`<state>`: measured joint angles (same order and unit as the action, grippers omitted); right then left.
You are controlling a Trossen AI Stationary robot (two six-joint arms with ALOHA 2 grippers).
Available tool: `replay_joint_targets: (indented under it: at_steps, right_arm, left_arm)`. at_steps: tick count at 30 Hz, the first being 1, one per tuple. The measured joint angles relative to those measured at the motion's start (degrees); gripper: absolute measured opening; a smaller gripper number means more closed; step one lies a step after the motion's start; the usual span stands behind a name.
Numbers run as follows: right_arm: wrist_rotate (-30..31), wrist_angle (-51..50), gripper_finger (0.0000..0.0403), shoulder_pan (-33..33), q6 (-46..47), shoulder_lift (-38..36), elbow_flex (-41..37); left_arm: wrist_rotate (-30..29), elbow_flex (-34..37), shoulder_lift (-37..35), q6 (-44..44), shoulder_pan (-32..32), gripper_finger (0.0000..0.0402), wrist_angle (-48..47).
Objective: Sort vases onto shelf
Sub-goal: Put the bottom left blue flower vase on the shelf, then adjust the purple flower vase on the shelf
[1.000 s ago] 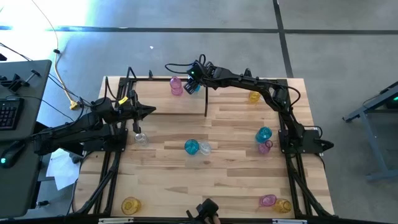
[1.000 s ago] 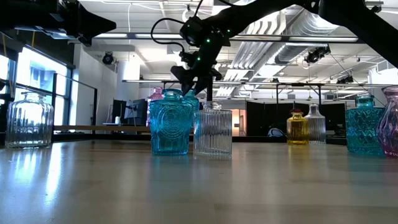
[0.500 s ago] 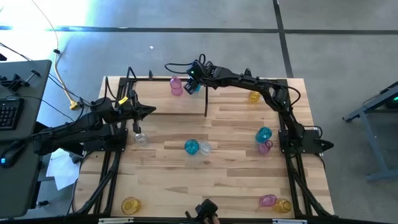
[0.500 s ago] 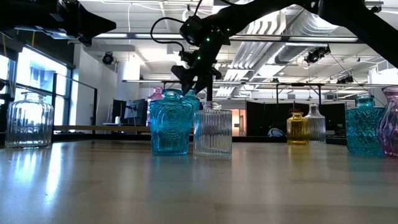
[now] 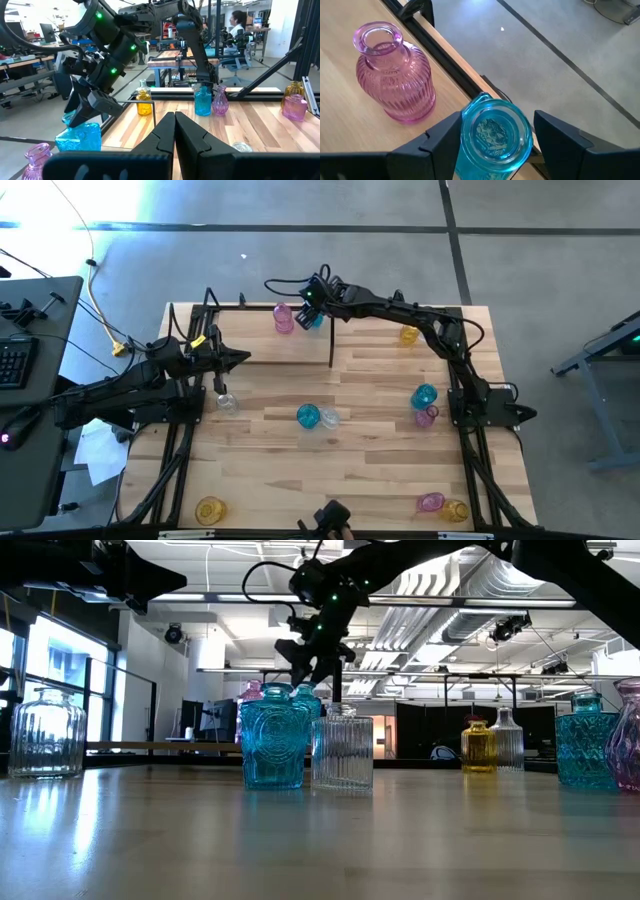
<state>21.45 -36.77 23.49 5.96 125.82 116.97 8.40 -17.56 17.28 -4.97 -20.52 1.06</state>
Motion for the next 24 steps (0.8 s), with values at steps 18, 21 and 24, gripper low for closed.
replay_joint_targets:
  at_steps: [18,21,24]
  right_arm:
    - [1.58,-4.84,0.0194,-5.72,-10.97,-9.75,0.07]
    - [3.56,-8.12,0.0150,-7.85,-13.16,-12.09,0.07]
    - [5.74,-10.94,0.0097,-10.10,-13.94,-14.21,0.07]
  left_arm:
    - [-10.18,0.00,8.08,1.53,-0.03,0.0000,0.09]
    - [-15.98,0.00,12.24,1.81,-0.03,0.0000,0.90]
    - [-19.91,0.00,17.84,1.93,-0.06,0.0000,3.78]
